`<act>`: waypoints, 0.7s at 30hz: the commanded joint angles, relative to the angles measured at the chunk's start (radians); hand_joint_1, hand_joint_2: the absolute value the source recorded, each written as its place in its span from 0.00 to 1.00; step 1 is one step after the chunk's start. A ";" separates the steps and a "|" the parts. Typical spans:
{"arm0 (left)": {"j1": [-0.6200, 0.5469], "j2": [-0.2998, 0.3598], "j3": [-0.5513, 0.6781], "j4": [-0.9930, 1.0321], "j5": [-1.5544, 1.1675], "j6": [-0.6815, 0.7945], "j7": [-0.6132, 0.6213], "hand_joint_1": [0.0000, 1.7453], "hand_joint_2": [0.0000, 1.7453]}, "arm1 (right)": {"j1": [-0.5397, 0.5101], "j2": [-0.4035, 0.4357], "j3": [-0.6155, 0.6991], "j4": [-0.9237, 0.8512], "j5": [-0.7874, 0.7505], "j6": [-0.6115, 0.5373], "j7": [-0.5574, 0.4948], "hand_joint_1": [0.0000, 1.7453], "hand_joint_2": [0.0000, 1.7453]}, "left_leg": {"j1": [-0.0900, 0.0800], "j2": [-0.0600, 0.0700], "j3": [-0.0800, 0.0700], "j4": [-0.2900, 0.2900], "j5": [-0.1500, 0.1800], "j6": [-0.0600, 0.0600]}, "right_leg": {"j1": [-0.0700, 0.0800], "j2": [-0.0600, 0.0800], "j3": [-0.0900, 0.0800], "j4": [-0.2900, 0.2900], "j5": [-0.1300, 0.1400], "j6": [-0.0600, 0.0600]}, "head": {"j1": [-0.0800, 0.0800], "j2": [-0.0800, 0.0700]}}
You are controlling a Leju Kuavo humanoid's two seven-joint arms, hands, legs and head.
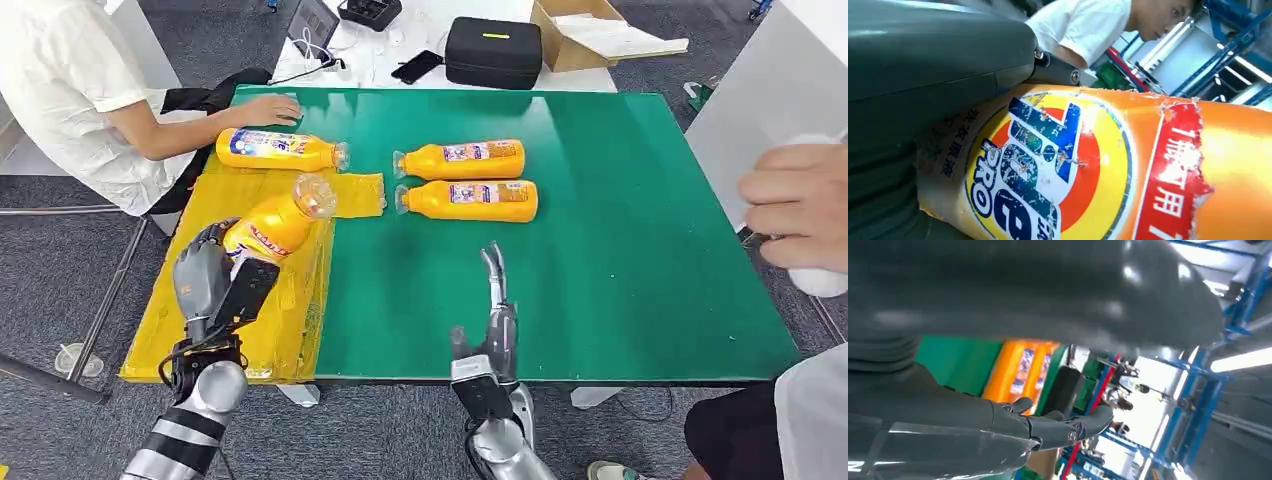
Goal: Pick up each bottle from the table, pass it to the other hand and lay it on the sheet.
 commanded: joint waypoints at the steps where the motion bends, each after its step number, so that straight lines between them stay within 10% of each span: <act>1: -0.089 0.041 0.013 0.167 -0.051 -0.002 0.002 1.00 1.00 | 0.017 -0.022 -0.044 -0.076 -0.003 0.017 0.001 0.00 0.00 | 0.000 -0.001 0.004 0.000 -0.001 0.001 | 0.000 -0.002 0.004 0.000 -0.001 -0.001 | 0.000 0.000; 7: -0.160 0.053 -0.063 0.327 -0.223 -0.086 0.080 1.00 1.00 | 0.008 -0.016 -0.024 -0.067 -0.019 0.063 0.001 0.00 0.00 | 0.000 -0.001 0.004 0.000 0.000 0.001 | 0.000 -0.003 0.005 0.000 -0.001 -0.002 | 0.000 0.000; 8: -0.180 0.050 -0.060 0.377 -0.225 -0.110 0.084 1.00 1.00 | 0.004 -0.014 -0.022 -0.061 -0.018 0.064 0.001 0.00 1.00 | 0.000 -0.001 0.003 -0.001 0.000 0.001 | 0.000 -0.003 0.004 0.000 -0.001 -0.002 | 0.000 0.000; 21: -0.248 0.029 -0.067 0.580 -0.263 -0.161 0.092 1.00 1.00 | 0.002 -0.015 -0.028 -0.030 -0.037 0.080 0.001 0.00 1.00 | 0.000 0.000 0.004 0.000 -0.001 0.000 | 0.001 -0.002 0.005 0.000 -0.002 -0.001 | 0.000 0.000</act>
